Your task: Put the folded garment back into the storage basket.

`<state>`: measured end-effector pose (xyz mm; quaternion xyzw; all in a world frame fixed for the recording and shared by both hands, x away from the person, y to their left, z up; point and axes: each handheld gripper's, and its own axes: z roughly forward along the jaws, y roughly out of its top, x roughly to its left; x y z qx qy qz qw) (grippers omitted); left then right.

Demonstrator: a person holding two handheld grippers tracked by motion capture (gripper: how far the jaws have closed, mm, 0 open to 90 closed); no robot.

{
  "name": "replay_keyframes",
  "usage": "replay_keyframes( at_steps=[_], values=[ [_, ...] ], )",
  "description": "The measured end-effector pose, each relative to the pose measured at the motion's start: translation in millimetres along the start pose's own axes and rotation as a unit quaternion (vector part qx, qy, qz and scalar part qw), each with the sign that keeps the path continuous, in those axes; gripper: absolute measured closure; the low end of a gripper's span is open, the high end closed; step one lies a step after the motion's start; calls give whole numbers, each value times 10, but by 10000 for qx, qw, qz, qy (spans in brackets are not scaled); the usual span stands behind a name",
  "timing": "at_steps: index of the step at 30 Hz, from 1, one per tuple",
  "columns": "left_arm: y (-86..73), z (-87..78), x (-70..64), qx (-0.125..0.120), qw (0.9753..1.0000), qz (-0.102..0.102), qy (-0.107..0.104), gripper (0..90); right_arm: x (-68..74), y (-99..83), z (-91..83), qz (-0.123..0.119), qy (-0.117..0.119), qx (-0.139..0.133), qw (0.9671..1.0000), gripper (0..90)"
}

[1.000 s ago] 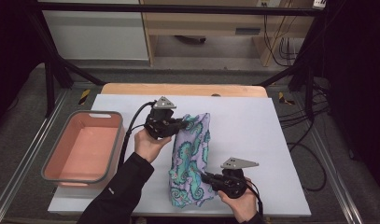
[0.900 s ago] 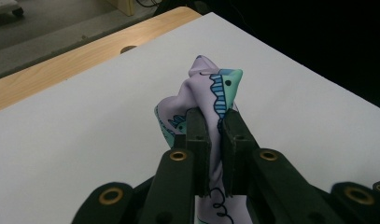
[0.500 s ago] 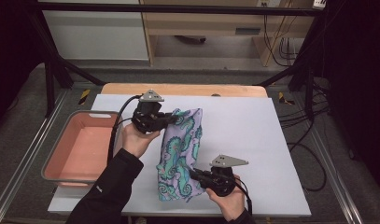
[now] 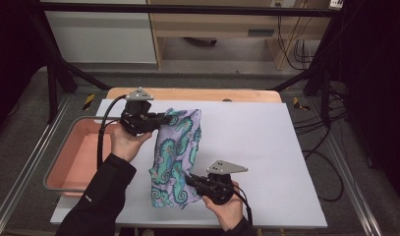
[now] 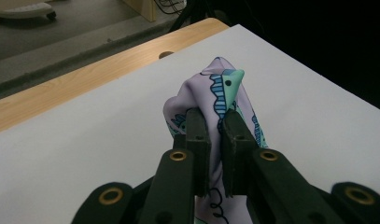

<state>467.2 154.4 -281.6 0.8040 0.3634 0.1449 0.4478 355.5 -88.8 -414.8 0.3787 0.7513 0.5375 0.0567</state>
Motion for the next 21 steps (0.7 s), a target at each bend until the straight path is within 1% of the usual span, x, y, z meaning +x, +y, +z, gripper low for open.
replay_keyframes(
  at_steps=[8,9,11,14,21],
  values=[
    [6,-184,158,-39,9998,-33,167,825,143,97,166,-91,83,-151,9998,847],
    [5,-212,186,-31,9998,-7,174,825,162,109,185,-117,103,-153,9998,847],
    [4,-255,224,-54,9998,-26,171,825,201,132,215,-134,143,-184,9996,847],
    [9,-319,266,-78,9998,-11,191,825,250,165,253,-126,198,-229,9995,847],
    [63,-470,329,-83,9996,76,256,825,363,239,329,-198,332,-328,9987,847]
  ],
)
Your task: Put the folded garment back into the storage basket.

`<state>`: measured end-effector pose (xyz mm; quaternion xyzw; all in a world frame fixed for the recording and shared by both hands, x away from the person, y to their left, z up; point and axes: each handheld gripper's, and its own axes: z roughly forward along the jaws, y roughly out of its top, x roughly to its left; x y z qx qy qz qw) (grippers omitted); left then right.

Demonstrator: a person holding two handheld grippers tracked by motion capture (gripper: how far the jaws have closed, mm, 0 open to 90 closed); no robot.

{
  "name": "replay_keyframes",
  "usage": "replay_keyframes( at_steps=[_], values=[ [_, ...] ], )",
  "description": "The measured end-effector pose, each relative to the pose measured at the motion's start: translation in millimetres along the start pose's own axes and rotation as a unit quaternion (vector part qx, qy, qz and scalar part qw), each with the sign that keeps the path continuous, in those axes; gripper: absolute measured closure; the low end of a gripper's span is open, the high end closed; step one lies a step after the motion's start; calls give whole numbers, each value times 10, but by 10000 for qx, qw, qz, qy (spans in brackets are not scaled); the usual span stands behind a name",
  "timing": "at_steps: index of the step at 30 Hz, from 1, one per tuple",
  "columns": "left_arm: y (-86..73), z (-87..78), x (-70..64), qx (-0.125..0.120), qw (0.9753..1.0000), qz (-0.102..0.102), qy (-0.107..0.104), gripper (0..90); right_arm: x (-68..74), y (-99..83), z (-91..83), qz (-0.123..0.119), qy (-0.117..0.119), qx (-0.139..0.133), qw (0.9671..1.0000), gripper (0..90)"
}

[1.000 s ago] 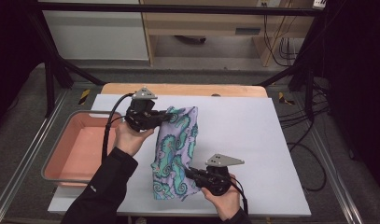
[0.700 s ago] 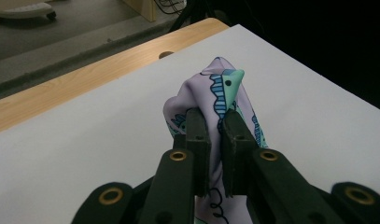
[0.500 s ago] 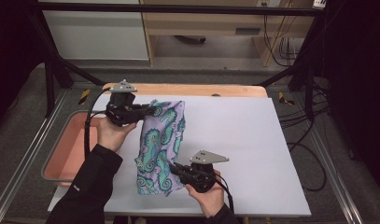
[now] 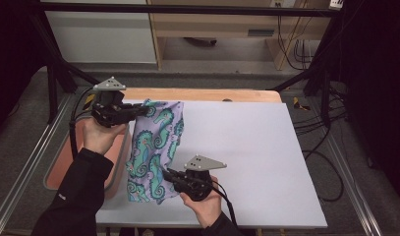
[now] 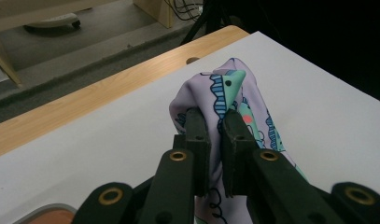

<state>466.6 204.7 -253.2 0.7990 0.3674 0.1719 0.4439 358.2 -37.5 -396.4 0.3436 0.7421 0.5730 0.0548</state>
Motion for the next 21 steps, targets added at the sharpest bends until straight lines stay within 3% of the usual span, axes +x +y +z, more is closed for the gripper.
replay_keyframes(
  at_steps=[11,21],
  values=[
    [101,-254,95,-160,9998,75,41,825,210,193,86,-225,113,-165,9995,847],
    [153,-542,228,-230,9994,125,211,824,389,358,224,-489,170,-244,9984,847]
  ],
)
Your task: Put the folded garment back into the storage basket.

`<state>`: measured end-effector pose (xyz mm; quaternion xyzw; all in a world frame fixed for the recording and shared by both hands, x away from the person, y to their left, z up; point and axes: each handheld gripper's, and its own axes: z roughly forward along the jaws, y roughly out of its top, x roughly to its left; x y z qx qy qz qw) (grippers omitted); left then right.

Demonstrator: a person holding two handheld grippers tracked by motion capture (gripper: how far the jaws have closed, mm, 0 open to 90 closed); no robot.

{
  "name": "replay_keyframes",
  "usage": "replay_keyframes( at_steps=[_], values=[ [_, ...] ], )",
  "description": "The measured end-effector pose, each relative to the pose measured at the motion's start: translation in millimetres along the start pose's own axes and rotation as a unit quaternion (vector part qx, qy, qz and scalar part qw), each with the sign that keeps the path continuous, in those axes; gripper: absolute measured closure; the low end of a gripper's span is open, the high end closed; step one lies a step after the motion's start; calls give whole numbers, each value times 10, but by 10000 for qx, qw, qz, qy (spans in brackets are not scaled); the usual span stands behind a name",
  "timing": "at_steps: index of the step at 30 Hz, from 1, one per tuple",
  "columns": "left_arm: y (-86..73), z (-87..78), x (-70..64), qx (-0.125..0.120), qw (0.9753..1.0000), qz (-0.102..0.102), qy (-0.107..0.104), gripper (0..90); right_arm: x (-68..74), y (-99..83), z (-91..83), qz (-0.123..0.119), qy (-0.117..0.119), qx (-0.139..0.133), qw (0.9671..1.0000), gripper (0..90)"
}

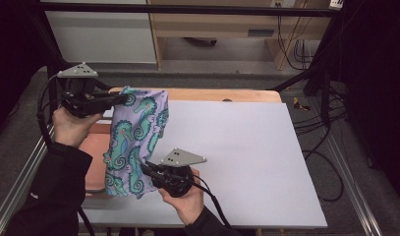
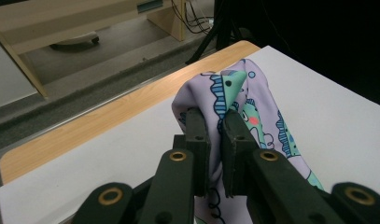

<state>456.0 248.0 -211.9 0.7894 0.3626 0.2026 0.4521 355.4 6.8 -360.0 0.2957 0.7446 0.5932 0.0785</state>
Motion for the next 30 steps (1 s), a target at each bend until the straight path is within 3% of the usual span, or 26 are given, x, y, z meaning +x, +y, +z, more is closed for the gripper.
replay_keyframes(
  at_steps=[8,19,24,26,30],
  values=[
    [-5,-184,147,-62,9999,-5,109,823,121,116,142,-191,28,-95,9998,848],
    [-48,-318,404,-66,9996,-67,270,823,239,222,371,-302,123,-188,9993,848],
    [-49,-366,483,-70,9996,-50,279,823,289,255,495,-319,164,-192,9992,847],
    [-55,-392,536,19,9991,15,421,822,336,271,610,-359,190,-186,9990,847],
    [-100,-425,625,37,9989,-34,471,822,360,268,730,-341,206,-189,9990,847]
  ],
)
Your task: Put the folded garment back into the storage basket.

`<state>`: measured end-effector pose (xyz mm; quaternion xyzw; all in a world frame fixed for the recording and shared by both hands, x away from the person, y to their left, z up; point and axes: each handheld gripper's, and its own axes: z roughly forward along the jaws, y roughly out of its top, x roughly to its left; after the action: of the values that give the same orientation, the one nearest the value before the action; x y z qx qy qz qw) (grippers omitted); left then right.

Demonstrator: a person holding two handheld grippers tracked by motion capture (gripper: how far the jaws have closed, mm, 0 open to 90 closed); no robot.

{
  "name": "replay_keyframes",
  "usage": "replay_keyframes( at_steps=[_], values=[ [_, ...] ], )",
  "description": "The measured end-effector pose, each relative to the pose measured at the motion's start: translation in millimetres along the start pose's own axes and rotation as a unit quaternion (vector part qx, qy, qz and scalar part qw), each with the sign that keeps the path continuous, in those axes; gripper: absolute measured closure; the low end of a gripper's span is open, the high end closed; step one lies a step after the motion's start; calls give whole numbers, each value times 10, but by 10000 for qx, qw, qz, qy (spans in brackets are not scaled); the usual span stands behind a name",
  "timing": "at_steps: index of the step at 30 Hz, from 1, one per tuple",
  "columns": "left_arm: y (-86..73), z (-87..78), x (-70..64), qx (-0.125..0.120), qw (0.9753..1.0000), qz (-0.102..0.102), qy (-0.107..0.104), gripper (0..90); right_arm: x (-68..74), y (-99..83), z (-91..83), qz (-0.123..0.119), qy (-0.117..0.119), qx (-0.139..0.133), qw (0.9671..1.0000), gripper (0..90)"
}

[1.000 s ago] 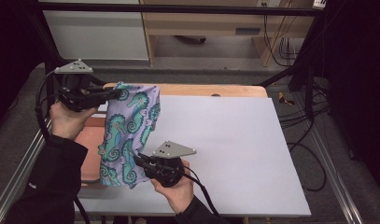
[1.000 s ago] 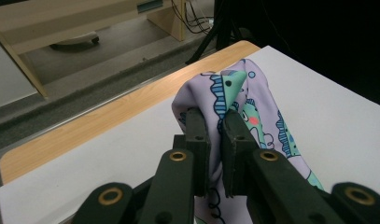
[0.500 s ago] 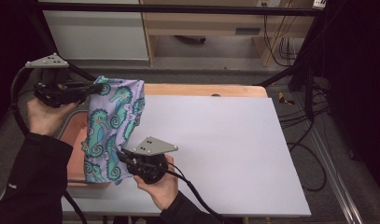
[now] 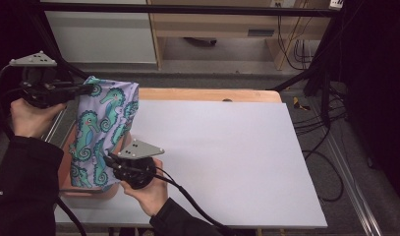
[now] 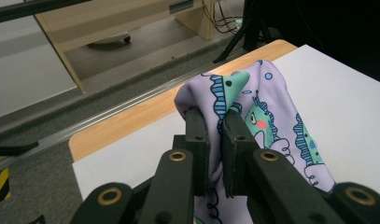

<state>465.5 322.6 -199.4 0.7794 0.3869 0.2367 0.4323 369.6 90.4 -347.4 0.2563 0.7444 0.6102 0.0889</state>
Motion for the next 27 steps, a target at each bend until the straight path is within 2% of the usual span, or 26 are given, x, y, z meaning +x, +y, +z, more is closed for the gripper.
replay_keyframes(
  at_steps=[1,11,17,23,27],
  values=[
    [-39,-5,71,77,10000,-20,56,822,16,-16,91,-4,2,26,10000,847],
    [-305,6,419,286,9990,-194,265,822,109,-100,488,-31,31,123,9999,847],
    [-506,73,635,392,9979,-430,294,822,146,-196,716,-42,-15,228,9997,847],
    [-691,203,791,523,9962,-605,341,822,142,-287,864,-69,-112,374,9992,847],
    [-796,304,845,582,9954,-682,330,822,143,-352,913,-115,-178,454,9987,847]
  ],
)
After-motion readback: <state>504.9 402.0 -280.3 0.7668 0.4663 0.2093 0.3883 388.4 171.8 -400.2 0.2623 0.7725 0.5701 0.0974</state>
